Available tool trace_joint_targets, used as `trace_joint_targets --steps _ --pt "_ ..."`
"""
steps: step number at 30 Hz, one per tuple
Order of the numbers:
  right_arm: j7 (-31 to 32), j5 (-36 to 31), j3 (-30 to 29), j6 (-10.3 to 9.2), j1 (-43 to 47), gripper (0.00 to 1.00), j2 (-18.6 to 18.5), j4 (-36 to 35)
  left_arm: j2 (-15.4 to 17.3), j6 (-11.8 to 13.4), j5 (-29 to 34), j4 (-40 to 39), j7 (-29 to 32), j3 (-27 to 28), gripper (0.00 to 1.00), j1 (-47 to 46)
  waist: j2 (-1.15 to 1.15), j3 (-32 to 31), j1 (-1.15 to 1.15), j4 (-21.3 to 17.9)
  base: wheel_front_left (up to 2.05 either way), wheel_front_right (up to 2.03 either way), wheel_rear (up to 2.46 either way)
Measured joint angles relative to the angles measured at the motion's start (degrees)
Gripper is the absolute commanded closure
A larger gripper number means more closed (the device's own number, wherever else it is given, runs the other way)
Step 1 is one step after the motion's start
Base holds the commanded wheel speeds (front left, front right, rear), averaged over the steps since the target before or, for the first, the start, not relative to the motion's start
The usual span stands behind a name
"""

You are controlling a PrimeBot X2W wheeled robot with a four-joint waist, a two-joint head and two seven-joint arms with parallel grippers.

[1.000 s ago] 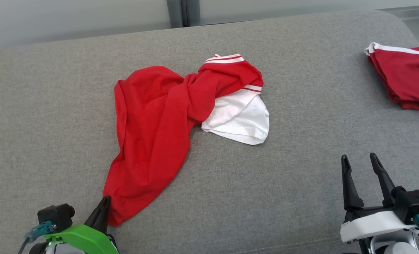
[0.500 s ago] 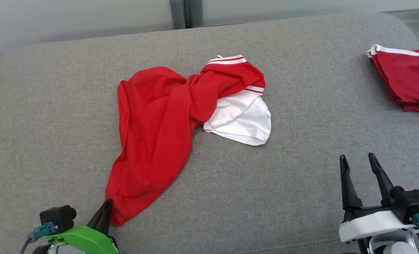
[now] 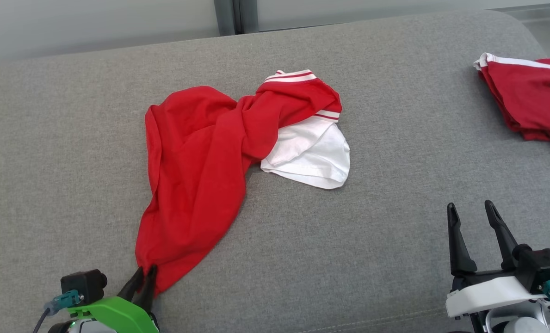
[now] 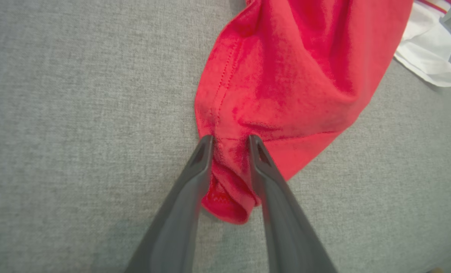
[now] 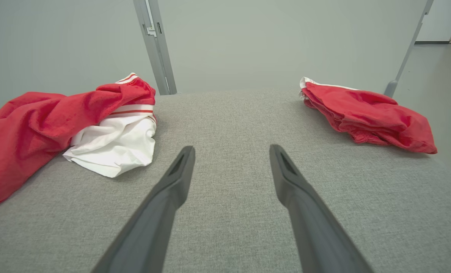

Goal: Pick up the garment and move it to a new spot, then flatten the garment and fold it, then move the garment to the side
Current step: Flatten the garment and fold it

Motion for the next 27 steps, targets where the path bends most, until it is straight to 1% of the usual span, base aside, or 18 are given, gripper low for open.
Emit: trace_joint_targets --steps 1,9,12,14,19,20,22,25,27 --pt "0.0 0.0 -0.02 0.0 0.0 0.0 0.0 0.0 -0.01 -0.12 0.03 0.19 0.15 -0.1 1.0 -0.09 0.0 0.06 0.0 -0.04 0.0 0.0 0.0" --pt "0.0 0.18 -0.25 0.0 0.01 0.0 0.0 0.0 0.11 -0.24 0.25 0.07 -1.99 0.82 1.0 -0.64 0.0 0.13 0.0 0.1 0.0 0.0 0.0" --pt "0.0 0.29 -0.52 0.0 0.08 0.0 0.0 -0.02 0.94 0.29 0.24 -2.19 -3.38 2.24 1.0 -0.62 0.0 0.05 0.0 0.47 0.0 0.0 0.0" --pt "0.0 0.3 -0.67 0.0 0.25 0.0 -0.01 -0.02 2.15 0.49 0.23 -4.49 -4.04 3.09 1.0 -0.45 0.0 -0.01 0.0 0.88 0.0 0.0 0.0" --pt "0.0 0.02 -0.97 0.0 0.33 0.0 -0.01 -0.05 5.39 2.92 0.68 -10.53 -6.32 6.37 1.0 1.35 0.0 -0.28 0.0 2.17 0.0 0.0 0.0" --pt "0.0 0.02 -0.97 0.0 0.33 0.0 -0.01 -0.05 5.39 2.92 0.68 -10.53 -6.32 6.37 1.0 1.35 0.0 -0.28 0.0 2.17 0.0 0.0 0.0" --pt "0.0 -0.12 -1.02 0.0 0.48 0.0 0.01 -0.08 6.22 4.03 0.57 -11.85 -7.0 8.04 1.0 2.44 0.0 -0.42 0.0 2.82 0.0 0.0 0.0" --pt "0.0 -0.3 -0.93 0.0 0.49 0.0 -0.02 -0.07 6.97 5.72 0.4 -10.89 -7.92 10.0 1.0 4.36 0.0 -0.59 0.0 3.87 0.0 0.0 0.0" --pt "0.0 -0.34 -0.73 0.0 0.47 0.0 0.01 -0.02 5.84 6.11 -0.65 -8.39 -8.54 11.22 1.0 5.41 0.0 -0.7 0.0 4.54 0.0 0.0 0.0"
